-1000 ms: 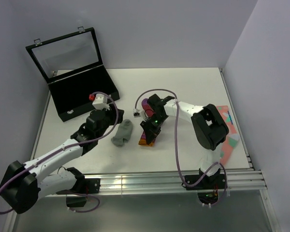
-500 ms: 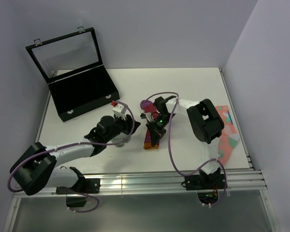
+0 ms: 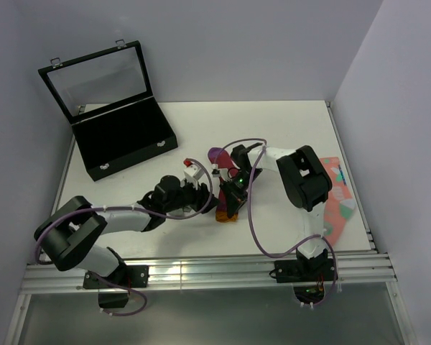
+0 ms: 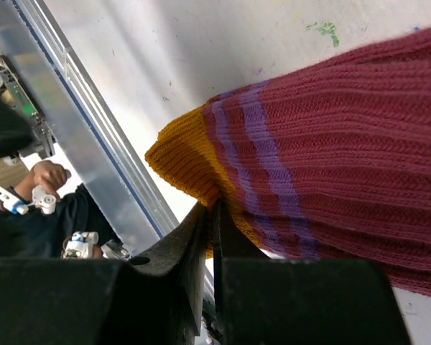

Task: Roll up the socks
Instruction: Roll the sock at the center of the board.

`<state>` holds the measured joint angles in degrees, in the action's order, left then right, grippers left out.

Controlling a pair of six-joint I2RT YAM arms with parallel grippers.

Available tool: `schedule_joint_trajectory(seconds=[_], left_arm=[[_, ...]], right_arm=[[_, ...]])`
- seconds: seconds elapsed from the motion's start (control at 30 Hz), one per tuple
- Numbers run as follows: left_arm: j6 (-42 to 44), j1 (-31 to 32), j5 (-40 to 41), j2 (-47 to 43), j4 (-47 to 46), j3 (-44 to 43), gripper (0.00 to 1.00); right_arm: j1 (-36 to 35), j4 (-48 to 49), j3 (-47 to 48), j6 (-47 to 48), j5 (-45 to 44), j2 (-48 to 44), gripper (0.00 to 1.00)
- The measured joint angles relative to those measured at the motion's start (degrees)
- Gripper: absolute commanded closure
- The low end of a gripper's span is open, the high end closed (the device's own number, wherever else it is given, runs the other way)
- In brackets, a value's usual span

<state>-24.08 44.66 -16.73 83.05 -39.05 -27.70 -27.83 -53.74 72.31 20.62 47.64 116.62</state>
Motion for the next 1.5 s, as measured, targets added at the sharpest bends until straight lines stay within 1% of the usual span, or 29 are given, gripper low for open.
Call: schedule_joint_trajectory(seconds=[0.23, 0.67, 1.17, 1.5], left_arm=[[0.59, 2.05, -1.9, 3.41, -0.76, 0.0, 0.47], [1.11, 3.5, -3.39, 10.62, -2.38, -2.34, 0.49], [0.9, 3.54, -5.09, 15.12, -5.11, -3.19, 0.49], [0.9, 3.54, -5.55, 16.13, -5.64, -3.48, 0.49]], right_arm=[[0.24, -0.02, 0.0, 0.0, 0.0, 0.02, 0.96], [0.52, -0.09, 0.0, 0.02, 0.0, 0.02, 0.97], [1.44, -0.63, 0.0, 0.52, 0.09, 0.02, 0.98], [1.97, -0.98, 0.0, 1.14, 0.24, 0.02, 0.98]])
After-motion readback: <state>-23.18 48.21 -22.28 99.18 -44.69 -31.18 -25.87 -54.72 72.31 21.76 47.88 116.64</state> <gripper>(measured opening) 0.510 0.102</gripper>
